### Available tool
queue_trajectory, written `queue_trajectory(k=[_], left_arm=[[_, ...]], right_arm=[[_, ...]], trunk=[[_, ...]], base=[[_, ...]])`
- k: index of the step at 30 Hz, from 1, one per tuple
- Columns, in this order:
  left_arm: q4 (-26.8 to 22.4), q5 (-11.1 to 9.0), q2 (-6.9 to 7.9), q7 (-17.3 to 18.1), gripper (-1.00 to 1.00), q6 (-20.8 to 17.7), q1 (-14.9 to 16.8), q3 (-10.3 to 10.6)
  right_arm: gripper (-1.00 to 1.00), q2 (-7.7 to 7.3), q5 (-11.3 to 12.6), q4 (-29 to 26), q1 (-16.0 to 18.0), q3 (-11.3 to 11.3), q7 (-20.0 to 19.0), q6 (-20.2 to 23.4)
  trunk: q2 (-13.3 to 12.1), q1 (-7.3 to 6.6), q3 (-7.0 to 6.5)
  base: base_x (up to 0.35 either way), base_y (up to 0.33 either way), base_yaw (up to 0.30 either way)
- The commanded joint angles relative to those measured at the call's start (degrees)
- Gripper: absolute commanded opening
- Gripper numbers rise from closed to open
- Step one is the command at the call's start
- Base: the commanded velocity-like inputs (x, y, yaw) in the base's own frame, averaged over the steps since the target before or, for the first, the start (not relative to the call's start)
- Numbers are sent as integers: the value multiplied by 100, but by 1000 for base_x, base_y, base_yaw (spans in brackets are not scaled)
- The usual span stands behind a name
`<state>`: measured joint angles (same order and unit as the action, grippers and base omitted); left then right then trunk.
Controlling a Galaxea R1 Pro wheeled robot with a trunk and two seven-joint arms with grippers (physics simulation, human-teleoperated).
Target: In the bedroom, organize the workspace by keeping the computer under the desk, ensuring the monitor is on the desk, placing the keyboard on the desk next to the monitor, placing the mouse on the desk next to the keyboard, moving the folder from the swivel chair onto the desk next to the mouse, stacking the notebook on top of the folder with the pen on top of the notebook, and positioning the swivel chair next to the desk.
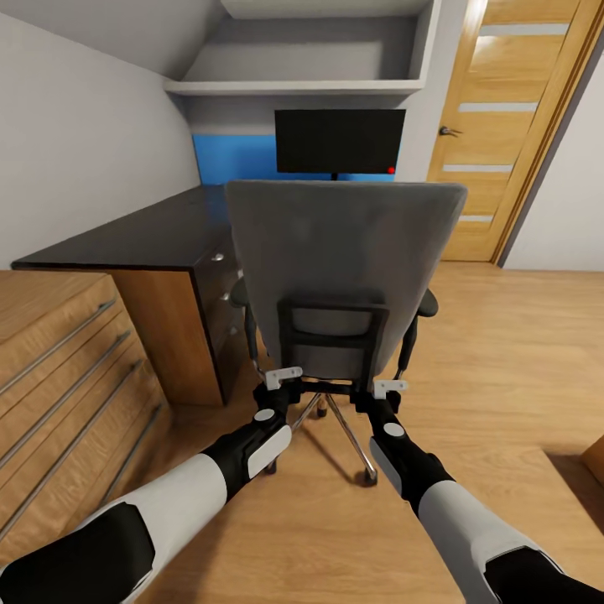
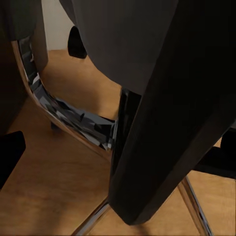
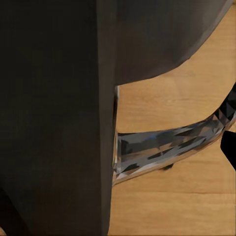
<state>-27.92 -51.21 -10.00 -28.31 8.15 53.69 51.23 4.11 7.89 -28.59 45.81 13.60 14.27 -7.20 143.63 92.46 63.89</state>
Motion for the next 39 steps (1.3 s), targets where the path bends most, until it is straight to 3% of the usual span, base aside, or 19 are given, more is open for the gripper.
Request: queue_trajectory(k=[1,39], left_arm=[[-2,-3,0,-21,100,38,10,37],[-1,-3,0,-26,100,37,10,35]], right_arm=[[100,-5,46,2,7,48,42,-27],[100,-16,20,2,7,46,41,-63]], trunk=[[2,2,4],[2,2,4]], base=[[318,0,0],[318,-63,0]])
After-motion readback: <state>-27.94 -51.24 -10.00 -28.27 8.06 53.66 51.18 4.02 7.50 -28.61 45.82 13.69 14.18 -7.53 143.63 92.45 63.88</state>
